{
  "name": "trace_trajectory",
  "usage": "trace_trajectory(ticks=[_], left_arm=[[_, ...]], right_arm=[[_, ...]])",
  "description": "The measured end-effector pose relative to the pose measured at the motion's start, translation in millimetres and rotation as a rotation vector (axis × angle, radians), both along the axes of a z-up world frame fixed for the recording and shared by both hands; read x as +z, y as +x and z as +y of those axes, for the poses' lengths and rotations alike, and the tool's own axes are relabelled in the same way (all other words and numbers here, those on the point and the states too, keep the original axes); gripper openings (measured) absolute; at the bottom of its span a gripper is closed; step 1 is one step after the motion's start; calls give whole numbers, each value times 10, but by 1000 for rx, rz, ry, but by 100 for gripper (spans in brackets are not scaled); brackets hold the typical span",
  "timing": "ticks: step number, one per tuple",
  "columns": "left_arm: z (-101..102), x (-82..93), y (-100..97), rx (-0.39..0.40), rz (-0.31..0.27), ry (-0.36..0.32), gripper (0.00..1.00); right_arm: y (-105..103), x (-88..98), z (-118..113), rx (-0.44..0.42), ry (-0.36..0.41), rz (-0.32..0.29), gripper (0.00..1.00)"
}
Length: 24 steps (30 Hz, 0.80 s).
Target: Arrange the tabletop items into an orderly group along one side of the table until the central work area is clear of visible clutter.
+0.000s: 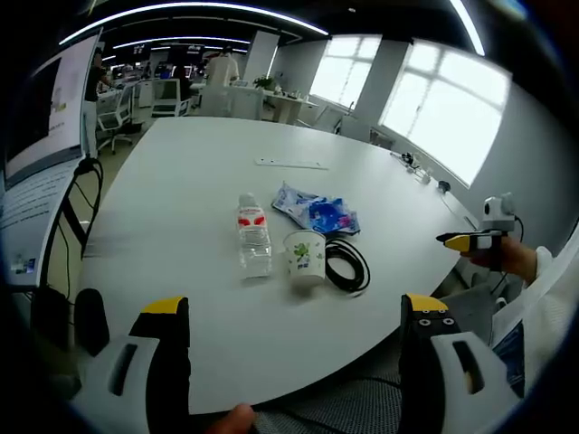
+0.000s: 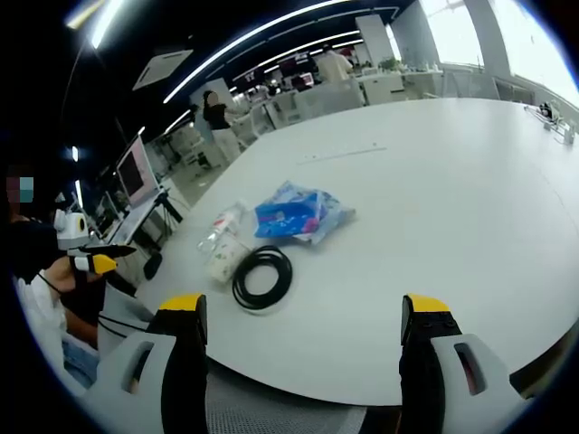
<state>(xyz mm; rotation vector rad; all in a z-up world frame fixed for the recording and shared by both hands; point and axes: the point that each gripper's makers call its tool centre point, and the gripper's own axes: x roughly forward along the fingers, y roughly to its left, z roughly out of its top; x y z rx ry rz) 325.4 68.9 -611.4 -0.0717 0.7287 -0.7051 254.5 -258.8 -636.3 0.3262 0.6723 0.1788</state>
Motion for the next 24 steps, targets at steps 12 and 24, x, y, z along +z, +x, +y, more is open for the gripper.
trace_trajectory(ticks=[12,24], left_arm=[[4,0,4,0,1,1,100],[-10,-11,9,-5,7,0,100]], right_arm=[[9,-4,28,8,0,3,88],[35,-7,27,5,-1,3,88]])
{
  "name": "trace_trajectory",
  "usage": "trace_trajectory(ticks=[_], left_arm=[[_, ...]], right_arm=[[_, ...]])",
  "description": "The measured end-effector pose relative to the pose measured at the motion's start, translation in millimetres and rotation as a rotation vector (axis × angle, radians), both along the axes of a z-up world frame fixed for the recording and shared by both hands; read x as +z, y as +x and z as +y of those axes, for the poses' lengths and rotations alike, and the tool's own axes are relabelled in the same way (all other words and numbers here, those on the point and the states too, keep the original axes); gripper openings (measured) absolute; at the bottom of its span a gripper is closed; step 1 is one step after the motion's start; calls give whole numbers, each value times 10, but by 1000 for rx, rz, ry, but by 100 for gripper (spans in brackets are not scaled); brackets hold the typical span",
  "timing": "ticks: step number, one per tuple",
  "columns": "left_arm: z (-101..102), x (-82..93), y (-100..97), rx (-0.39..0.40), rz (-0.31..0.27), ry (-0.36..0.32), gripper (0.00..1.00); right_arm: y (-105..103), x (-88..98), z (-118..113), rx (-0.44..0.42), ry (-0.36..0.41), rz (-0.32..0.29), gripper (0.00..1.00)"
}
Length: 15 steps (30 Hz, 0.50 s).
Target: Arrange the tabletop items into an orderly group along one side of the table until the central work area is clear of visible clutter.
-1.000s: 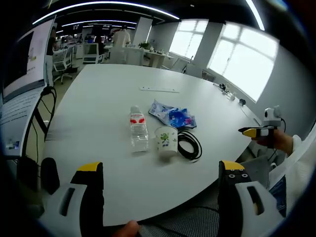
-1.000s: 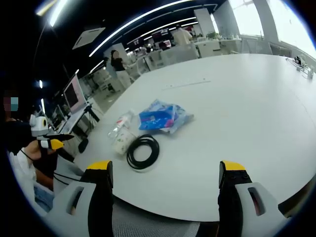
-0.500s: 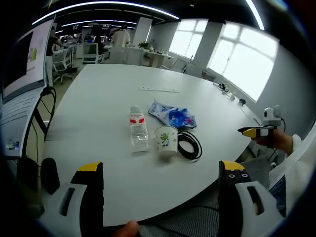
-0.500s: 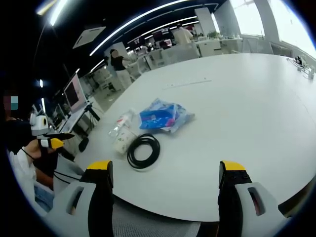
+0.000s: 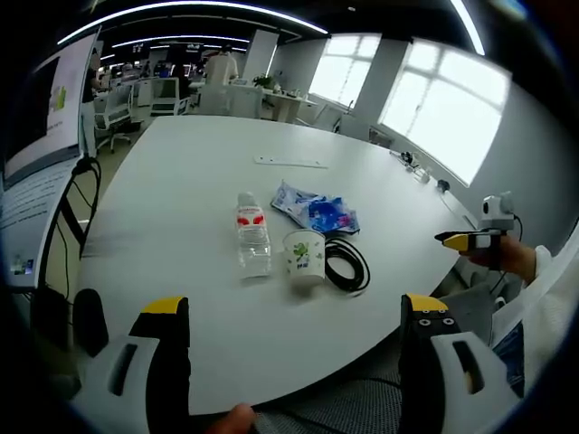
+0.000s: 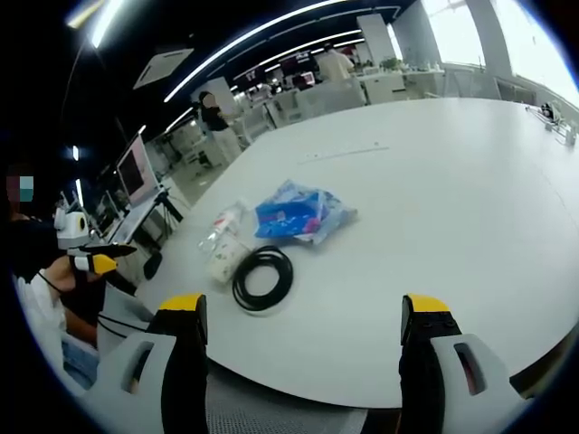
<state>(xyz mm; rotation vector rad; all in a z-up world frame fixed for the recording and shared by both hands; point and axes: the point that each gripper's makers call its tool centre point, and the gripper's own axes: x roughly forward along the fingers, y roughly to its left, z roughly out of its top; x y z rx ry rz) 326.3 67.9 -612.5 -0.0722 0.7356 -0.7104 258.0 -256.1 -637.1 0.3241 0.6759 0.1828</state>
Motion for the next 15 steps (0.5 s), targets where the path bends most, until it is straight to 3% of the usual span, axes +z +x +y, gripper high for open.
trace_trajectory(ticks=[15], left_arm=[[-16,-32,77,3,-7,-2,99]], right_arm=[[113,-12,109,25,-2,-13,87]])
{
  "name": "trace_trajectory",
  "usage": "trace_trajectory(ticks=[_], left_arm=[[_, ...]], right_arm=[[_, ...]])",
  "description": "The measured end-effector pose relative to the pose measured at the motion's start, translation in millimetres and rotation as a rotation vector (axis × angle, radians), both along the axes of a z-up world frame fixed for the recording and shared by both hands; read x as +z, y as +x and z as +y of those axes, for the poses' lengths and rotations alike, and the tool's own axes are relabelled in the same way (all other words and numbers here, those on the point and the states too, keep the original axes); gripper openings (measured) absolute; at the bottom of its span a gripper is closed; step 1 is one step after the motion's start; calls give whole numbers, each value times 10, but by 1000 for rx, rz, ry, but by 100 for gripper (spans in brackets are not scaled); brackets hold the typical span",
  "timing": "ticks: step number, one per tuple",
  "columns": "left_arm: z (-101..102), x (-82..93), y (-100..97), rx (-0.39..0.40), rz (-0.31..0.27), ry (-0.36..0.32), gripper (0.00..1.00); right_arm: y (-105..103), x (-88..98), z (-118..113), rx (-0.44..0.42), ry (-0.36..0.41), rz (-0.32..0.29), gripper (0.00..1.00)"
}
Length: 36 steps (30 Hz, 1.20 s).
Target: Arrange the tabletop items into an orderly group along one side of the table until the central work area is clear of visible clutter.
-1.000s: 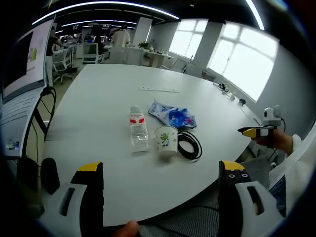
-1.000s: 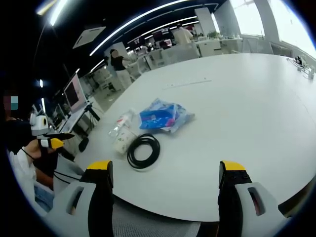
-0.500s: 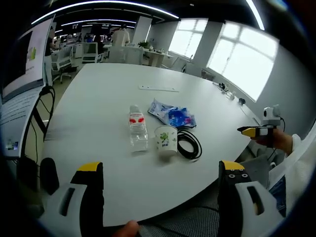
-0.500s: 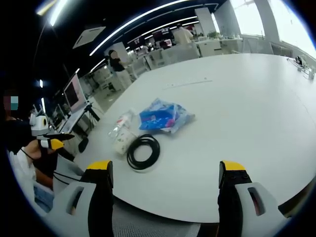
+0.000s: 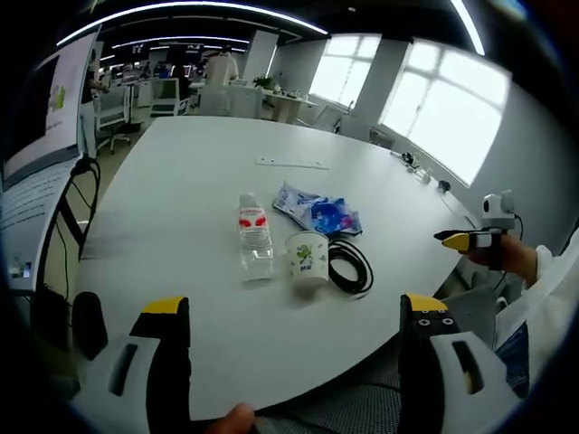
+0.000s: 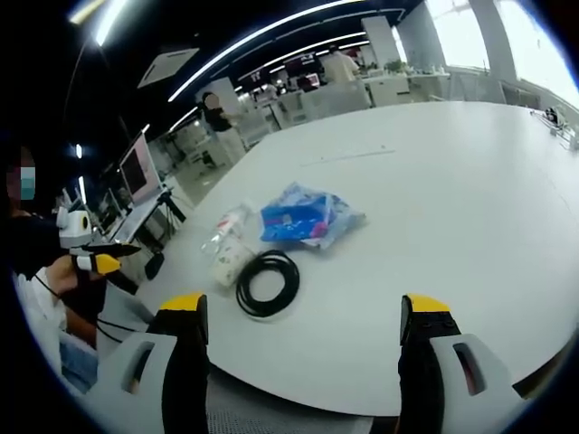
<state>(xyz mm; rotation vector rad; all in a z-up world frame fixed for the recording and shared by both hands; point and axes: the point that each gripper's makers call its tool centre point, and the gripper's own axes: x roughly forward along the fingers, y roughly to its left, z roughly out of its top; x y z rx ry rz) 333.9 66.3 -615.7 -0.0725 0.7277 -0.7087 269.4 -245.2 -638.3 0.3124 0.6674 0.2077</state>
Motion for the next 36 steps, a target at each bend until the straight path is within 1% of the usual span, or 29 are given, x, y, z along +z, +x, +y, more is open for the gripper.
trace_trajectory(ticks=[8,18,29,36], left_arm=[[-102,-45,14,-10,2,-2,98],[-158,-86,30,-1,9,-14,97],[-211,-202,68,6,24,-3,96],[-273,-225,76,-3,32,-4,95]], right_arm=[[57,-62,117,49,-2,9,86],[187,-109,157,57,35,7,83],[293,-277,291,107,26,38,81],[374,-349,382,127,31,52,78]])
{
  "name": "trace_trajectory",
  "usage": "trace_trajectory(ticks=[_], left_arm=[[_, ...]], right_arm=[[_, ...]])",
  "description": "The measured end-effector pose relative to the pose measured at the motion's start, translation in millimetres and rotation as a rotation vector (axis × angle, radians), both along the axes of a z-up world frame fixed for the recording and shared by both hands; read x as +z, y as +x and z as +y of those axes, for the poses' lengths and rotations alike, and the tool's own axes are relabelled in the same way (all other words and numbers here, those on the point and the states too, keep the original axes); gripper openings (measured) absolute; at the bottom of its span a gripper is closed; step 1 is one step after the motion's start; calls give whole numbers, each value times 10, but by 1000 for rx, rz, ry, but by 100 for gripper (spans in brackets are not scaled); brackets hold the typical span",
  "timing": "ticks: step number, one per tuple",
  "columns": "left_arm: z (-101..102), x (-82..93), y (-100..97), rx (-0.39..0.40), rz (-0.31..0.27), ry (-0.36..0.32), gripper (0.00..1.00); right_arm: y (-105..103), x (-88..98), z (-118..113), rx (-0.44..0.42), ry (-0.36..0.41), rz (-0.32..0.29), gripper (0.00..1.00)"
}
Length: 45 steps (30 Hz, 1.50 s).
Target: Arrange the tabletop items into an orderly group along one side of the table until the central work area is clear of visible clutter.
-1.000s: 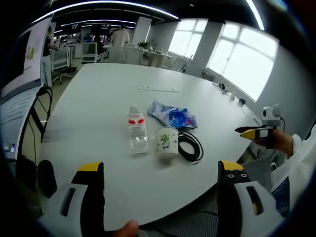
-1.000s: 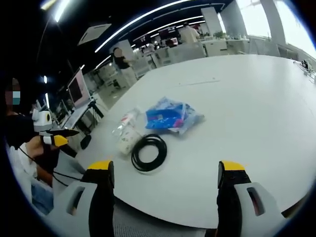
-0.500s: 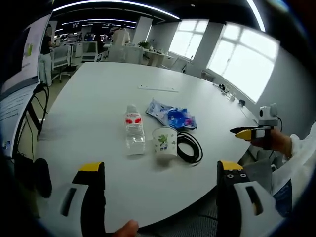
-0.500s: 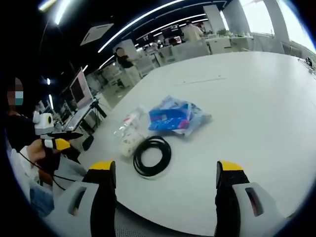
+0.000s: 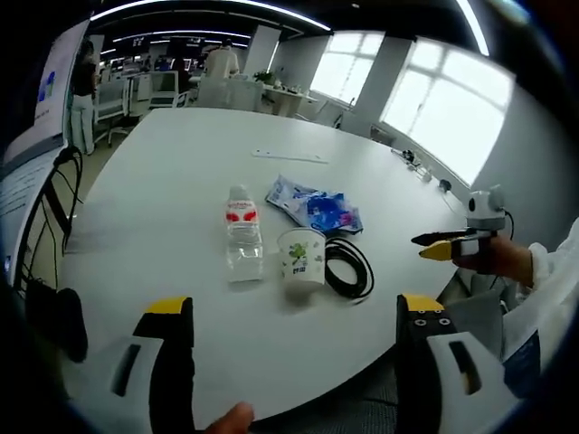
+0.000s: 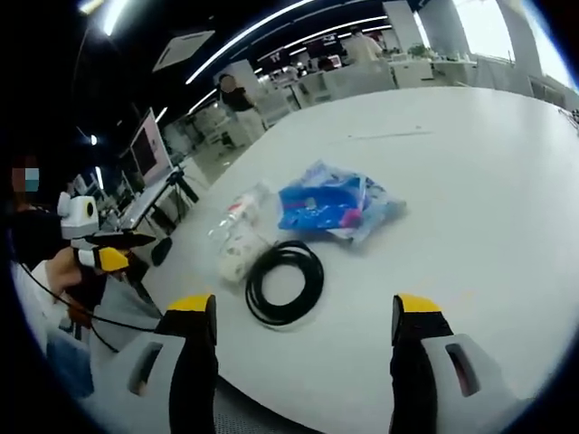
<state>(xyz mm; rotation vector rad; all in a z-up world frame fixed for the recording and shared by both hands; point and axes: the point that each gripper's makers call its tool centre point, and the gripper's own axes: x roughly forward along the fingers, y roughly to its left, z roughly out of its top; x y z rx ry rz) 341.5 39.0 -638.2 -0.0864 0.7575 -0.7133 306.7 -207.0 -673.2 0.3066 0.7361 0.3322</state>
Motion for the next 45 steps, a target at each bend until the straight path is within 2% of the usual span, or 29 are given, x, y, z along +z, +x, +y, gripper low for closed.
trace_trajectory(ticks=[15,31,45], left_arm=[[0,-37,-20,9,16,-8,95],[43,-57,-35,29,26,-11,95],[94,-56,-47,48,29,-22,95]], right_arm=[[138,-159,170,39,-15,24,74],[343,-466,318,55,-57,73,70],[542,-623,306,30,-108,85,63]])
